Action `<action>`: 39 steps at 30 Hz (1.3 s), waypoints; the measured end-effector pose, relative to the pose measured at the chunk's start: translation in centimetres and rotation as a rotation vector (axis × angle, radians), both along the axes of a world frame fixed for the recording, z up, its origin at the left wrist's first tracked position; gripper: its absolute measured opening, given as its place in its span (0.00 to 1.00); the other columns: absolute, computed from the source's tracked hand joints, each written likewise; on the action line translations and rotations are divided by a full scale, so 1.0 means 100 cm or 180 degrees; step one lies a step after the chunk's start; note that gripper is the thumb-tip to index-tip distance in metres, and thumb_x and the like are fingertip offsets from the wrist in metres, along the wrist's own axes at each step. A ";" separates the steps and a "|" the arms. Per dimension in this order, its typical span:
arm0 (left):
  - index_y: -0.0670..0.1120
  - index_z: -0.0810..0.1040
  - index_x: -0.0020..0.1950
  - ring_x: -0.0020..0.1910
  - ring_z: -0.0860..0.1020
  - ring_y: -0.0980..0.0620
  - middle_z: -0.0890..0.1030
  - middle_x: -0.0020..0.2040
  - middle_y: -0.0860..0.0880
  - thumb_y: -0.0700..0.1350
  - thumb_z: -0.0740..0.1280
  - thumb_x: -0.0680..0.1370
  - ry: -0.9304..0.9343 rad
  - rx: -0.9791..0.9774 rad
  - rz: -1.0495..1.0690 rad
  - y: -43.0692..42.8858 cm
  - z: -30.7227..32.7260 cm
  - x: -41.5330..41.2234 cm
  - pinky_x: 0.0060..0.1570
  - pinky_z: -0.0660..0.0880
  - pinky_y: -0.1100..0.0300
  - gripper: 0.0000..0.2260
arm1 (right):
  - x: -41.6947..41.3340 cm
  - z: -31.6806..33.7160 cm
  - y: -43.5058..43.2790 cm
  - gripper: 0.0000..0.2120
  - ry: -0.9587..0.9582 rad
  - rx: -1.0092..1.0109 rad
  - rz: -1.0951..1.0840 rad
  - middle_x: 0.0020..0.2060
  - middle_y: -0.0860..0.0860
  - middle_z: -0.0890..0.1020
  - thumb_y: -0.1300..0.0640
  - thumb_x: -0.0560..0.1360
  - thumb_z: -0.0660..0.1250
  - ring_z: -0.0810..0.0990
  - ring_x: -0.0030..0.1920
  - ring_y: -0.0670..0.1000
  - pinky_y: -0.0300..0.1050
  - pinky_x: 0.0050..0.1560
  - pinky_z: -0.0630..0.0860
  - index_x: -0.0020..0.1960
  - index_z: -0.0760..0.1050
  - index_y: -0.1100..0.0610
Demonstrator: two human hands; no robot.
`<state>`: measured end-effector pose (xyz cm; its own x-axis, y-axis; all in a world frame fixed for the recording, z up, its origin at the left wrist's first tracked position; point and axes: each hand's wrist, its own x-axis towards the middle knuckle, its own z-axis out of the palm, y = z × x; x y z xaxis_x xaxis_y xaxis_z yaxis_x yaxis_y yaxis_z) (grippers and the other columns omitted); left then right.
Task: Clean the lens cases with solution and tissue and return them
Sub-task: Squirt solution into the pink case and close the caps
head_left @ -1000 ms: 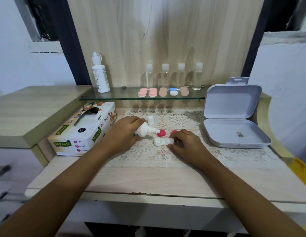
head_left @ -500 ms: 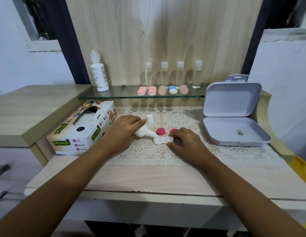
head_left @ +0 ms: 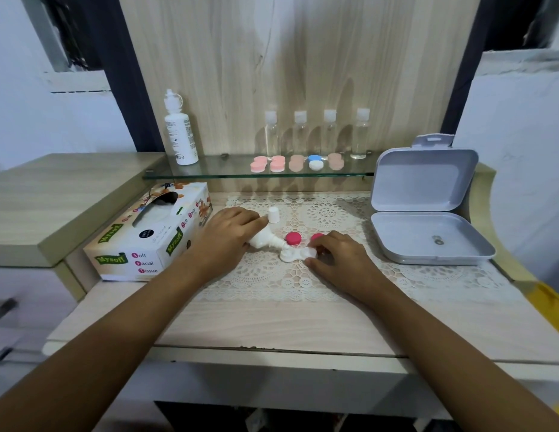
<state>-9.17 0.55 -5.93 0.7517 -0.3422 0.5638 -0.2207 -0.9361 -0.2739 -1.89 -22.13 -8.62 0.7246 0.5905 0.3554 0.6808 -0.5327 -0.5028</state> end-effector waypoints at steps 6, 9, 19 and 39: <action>0.39 0.79 0.56 0.46 0.80 0.41 0.82 0.48 0.42 0.35 0.78 0.61 0.0023 -0.0028 0.0014 0.000 -0.001 0.000 0.46 0.76 0.48 0.25 | 0.000 0.001 0.000 0.15 0.0000 -0.0012 0.0015 0.45 0.44 0.72 0.49 0.73 0.67 0.69 0.50 0.46 0.51 0.57 0.69 0.58 0.75 0.53; 0.39 0.79 0.57 0.46 0.80 0.40 0.82 0.49 0.42 0.35 0.78 0.61 0.0037 -0.0037 0.0033 -0.001 -0.001 0.000 0.46 0.76 0.47 0.25 | 0.000 0.001 0.000 0.15 0.0009 -0.0028 0.0019 0.45 0.44 0.73 0.49 0.73 0.67 0.69 0.49 0.46 0.51 0.58 0.69 0.57 0.75 0.53; 0.39 0.79 0.56 0.47 0.80 0.41 0.82 0.50 0.42 0.37 0.78 0.63 -0.0048 -0.0059 0.0017 -0.004 0.001 0.004 0.47 0.76 0.49 0.23 | 0.001 0.002 0.000 0.13 0.0083 0.0002 0.0027 0.45 0.46 0.75 0.49 0.72 0.68 0.72 0.50 0.49 0.51 0.56 0.70 0.55 0.76 0.52; 0.41 0.79 0.56 0.48 0.79 0.42 0.82 0.50 0.43 0.36 0.77 0.63 -0.0072 -0.0006 -0.0287 -0.022 -0.004 0.018 0.49 0.75 0.50 0.22 | 0.007 0.003 0.001 0.13 0.0240 0.0019 0.0061 0.44 0.46 0.76 0.49 0.70 0.70 0.73 0.51 0.49 0.52 0.56 0.70 0.53 0.78 0.50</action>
